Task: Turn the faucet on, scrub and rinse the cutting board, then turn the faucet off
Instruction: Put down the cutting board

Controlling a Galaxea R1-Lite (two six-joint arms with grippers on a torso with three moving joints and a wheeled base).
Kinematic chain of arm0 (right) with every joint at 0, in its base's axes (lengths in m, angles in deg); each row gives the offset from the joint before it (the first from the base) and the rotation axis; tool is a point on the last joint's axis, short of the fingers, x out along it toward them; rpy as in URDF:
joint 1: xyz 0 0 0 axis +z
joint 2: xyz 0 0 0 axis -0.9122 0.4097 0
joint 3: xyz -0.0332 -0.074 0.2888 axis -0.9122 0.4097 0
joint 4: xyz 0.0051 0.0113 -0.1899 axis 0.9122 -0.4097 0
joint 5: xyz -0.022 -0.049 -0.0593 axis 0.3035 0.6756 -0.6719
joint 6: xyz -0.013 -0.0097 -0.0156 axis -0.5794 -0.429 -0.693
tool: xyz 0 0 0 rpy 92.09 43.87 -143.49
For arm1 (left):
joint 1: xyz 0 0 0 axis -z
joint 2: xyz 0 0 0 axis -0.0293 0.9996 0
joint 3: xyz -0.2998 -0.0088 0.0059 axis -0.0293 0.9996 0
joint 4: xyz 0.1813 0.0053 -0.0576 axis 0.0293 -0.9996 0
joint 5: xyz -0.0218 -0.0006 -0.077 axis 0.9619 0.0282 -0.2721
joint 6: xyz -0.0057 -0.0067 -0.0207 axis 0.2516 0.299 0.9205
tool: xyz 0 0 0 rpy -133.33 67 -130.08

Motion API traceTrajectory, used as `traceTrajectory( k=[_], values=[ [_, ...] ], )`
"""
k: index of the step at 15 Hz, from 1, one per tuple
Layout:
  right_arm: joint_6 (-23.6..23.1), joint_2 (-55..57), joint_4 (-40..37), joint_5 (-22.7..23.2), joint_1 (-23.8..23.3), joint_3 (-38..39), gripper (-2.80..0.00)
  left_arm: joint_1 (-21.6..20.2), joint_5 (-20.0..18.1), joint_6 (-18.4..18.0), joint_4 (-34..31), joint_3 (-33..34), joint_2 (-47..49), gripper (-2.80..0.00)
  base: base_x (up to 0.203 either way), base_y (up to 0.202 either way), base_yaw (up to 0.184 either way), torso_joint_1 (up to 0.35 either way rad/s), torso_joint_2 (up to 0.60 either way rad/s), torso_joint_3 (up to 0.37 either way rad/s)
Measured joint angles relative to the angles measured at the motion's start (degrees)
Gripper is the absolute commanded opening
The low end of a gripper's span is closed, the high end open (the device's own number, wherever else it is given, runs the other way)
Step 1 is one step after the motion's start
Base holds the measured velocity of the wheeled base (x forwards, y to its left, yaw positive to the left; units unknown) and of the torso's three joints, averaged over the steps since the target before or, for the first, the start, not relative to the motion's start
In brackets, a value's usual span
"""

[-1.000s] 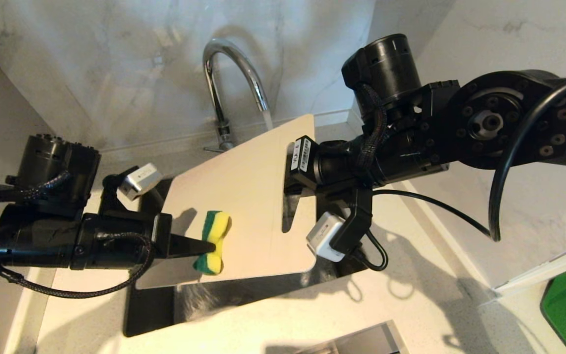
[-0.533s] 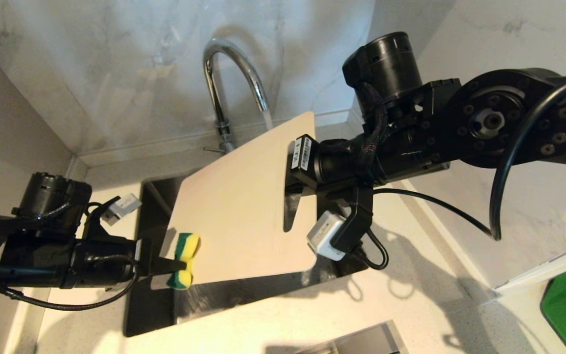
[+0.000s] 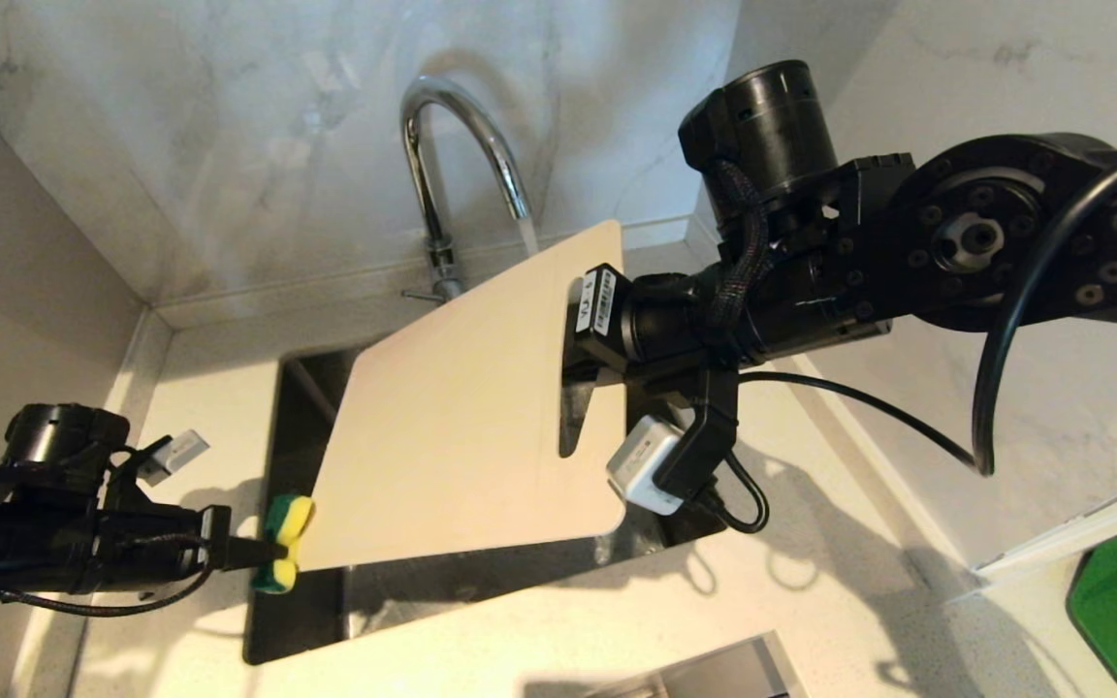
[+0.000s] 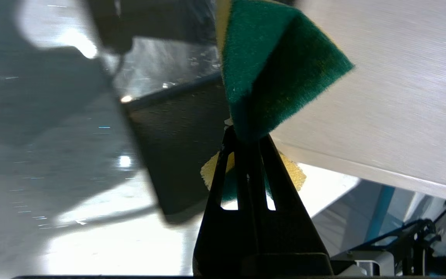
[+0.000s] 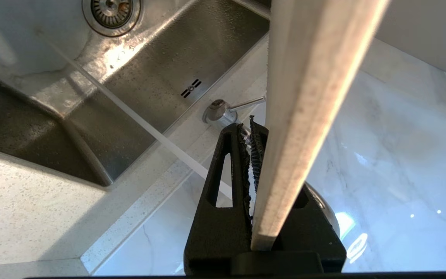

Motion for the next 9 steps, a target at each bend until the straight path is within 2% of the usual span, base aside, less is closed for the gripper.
traceTrajectory(
  k=[2,5,7,9],
  values=[
    [0.0,0.0,0.1,0.2,0.0,0.1,-2.80,-2.8,-1.4,-1.6,0.0,0.0,0.9,-2.80,0.000,0.000,0.000,0.000,0.00,0.000],
    [0.0,0.0,0.0,0.0,0.0,0.1,-2.80,-4.0,-2.3,-1.7,-0.5,-1.0,-0.4,-2.80,0.000,0.000,0.000,0.000,0.00,0.000],
    [0.0,0.0,0.1,0.0,0.0,0.2,-2.80,-4.4,-2.7,-1.4,-3.0,-4.3,-2.5,-2.80,0.000,0.000,0.000,0.000,0.00,0.000],
    [0.0,0.0,0.0,-0.1,0.0,0.2,-2.80,-5.4,-2.9,-1.0,-7.2,-10.3,-4.3,-2.80,0.000,0.000,0.000,0.000,0.00,0.000]
  ],
)
